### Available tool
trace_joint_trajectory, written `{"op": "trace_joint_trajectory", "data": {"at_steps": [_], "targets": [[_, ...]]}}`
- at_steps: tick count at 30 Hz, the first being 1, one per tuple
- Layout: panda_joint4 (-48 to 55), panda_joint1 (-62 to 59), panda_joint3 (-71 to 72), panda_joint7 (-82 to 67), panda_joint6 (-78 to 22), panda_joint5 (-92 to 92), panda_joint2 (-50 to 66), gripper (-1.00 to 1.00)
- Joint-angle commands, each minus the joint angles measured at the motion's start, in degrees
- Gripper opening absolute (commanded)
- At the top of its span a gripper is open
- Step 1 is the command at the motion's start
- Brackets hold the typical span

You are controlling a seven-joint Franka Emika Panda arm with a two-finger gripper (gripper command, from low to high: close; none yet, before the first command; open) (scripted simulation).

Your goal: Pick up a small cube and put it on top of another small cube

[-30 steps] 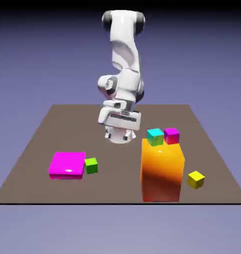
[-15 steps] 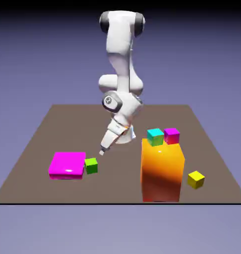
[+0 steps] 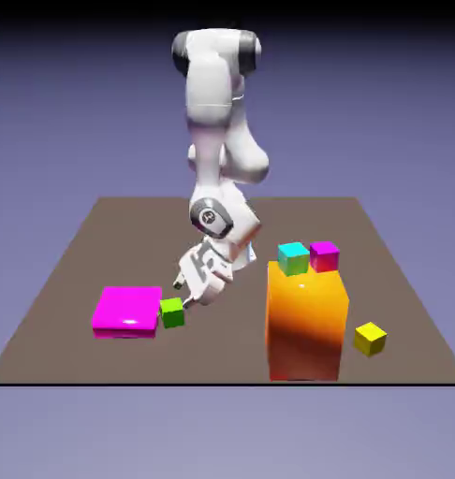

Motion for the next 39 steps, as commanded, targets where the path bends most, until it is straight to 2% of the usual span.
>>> {"op": "trace_joint_trajectory", "data": {"at_steps": [1, 4, 5, 14, 17, 27, 39], "targets": [[1.0, -0.3, -0.5, 1.1, -0.7, -1.8, 2.1, 0.00], [3.5, -1.0, -1.9, 4.0, -2.6, -6.5, 7.3, 0.00], [3.5, -1.0, -1.9, 4.0, -2.6, -6.5, 7.3, -1.00], [-3.9, 1.1, 2.2, -4.6, 2.9, 7.4, -8.3, -1.00], [-0.3, 1.6, 1.1, -6.5, 2.7, 9.3, -9.8, -1.00], [13.2, 21.5, -0.1, -31.4, -1.8, 33.9, -22.1, -1.00], [14.8, 46.4, 2.7, -58.1, -8.4, 59.8, -31.7, -1.00]]}}
